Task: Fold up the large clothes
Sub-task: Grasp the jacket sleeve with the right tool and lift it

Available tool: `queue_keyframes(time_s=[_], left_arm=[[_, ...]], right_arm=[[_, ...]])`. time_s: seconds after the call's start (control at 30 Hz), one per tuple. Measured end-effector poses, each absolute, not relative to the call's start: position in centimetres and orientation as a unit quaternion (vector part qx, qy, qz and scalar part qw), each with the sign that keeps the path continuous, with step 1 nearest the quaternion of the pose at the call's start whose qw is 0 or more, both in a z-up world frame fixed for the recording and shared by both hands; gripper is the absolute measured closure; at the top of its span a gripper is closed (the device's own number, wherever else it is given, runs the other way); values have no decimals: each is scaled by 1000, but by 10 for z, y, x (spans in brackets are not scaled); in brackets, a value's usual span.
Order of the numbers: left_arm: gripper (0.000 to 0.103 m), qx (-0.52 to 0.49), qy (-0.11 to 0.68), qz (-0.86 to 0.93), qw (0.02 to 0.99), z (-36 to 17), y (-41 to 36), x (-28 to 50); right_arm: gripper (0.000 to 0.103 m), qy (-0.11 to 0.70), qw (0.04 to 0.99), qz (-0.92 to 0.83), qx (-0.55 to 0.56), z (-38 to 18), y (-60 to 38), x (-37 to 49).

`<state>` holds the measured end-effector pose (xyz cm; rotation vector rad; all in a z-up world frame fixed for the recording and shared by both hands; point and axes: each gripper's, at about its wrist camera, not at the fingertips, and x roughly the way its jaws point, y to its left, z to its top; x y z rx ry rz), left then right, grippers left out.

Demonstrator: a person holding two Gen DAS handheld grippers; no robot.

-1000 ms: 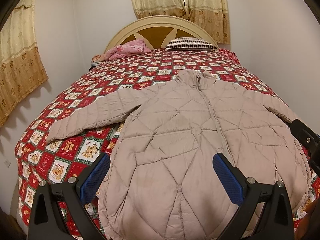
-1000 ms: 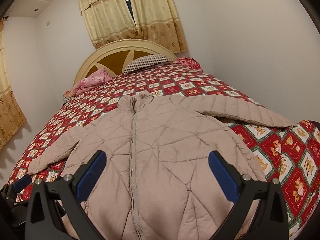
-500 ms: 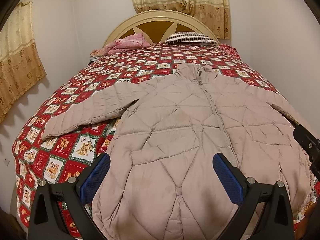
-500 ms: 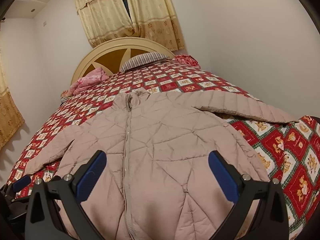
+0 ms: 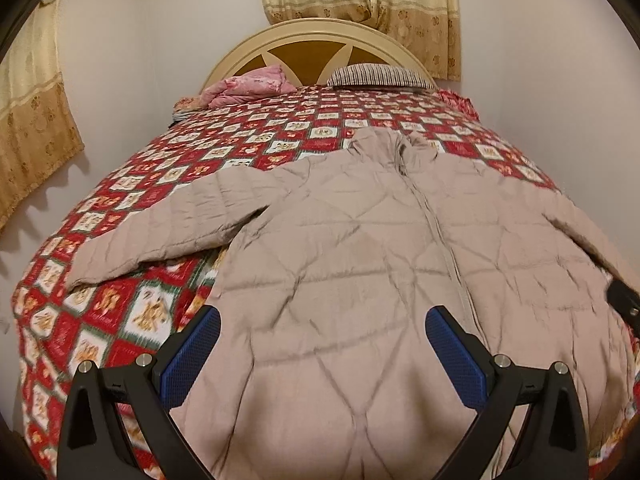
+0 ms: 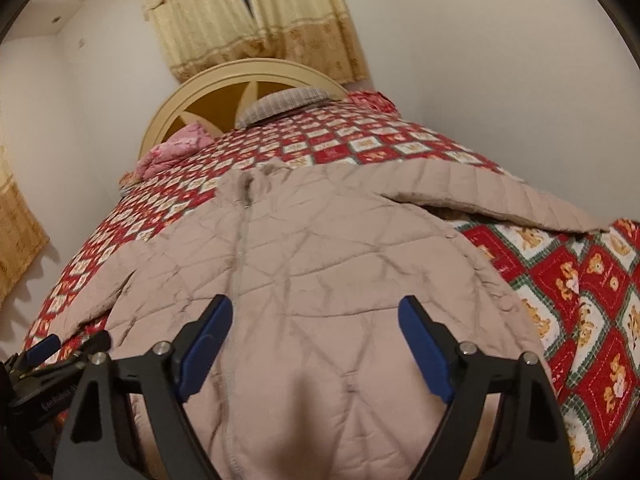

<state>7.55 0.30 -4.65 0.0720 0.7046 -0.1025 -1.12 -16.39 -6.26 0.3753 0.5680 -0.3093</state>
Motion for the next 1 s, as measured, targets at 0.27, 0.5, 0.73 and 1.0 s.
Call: queue_keyframes(time_s=[0.27,0.5,0.73,1.0], left_arm=[[1,29,341,1,940,-69,24,155],[1,20,350,31,936,-104,37,198],[1,1,400,32,916,-129,40,212],[1,-7,418,24,908,-138,39,217]], right_arm=[[29,246,887,-241,309,-54,-297,-43],[30,220,815,-336,418,-66,-422,-89],[38,259,762,-336,490,-110,-462,-72],[43,239,737,-418,475,-127,-489,-59]])
